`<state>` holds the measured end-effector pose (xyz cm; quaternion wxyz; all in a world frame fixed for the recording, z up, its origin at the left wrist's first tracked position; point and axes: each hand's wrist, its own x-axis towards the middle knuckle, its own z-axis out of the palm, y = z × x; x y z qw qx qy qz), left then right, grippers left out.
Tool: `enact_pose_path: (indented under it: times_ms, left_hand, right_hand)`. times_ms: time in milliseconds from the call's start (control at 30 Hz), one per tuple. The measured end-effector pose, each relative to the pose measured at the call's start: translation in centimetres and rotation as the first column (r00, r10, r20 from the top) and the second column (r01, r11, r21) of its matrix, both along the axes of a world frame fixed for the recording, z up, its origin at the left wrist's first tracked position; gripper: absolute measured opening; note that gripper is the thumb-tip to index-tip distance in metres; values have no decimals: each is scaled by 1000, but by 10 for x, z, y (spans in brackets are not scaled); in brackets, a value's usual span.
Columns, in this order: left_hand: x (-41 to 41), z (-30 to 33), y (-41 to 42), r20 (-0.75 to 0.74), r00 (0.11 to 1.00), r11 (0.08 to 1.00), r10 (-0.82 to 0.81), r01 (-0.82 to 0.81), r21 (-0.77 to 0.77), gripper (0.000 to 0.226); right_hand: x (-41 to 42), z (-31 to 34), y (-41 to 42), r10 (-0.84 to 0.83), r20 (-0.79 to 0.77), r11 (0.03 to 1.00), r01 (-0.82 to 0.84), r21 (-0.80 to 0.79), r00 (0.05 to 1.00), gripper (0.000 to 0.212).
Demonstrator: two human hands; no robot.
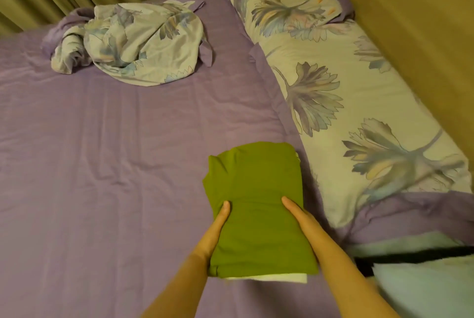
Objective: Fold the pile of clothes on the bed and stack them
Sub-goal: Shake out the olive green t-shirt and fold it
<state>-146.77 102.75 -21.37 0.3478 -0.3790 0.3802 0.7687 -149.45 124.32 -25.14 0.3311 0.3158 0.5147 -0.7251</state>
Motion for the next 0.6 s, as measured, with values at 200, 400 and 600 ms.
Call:
enact_pose_path:
  times_ms: [200, 400, 600]
  left_hand:
    - [67, 34, -6, -46, 998, 998, -46, 48, 29, 62]
    - [137, 61, 0, -83, 993, 995, -81, 86, 55, 58]
    - [212, 46, 21, -7, 995, 990, -101, 101, 102, 58]
  right_hand:
    - [67, 39, 1, -4, -36, 999, 3, -47, 999, 78]
    - [141, 72, 10, -21, -34, 1000, 20, -19, 999, 68]
    - [221, 57, 31, -32, -3, 998, 32, 61, 999, 77]
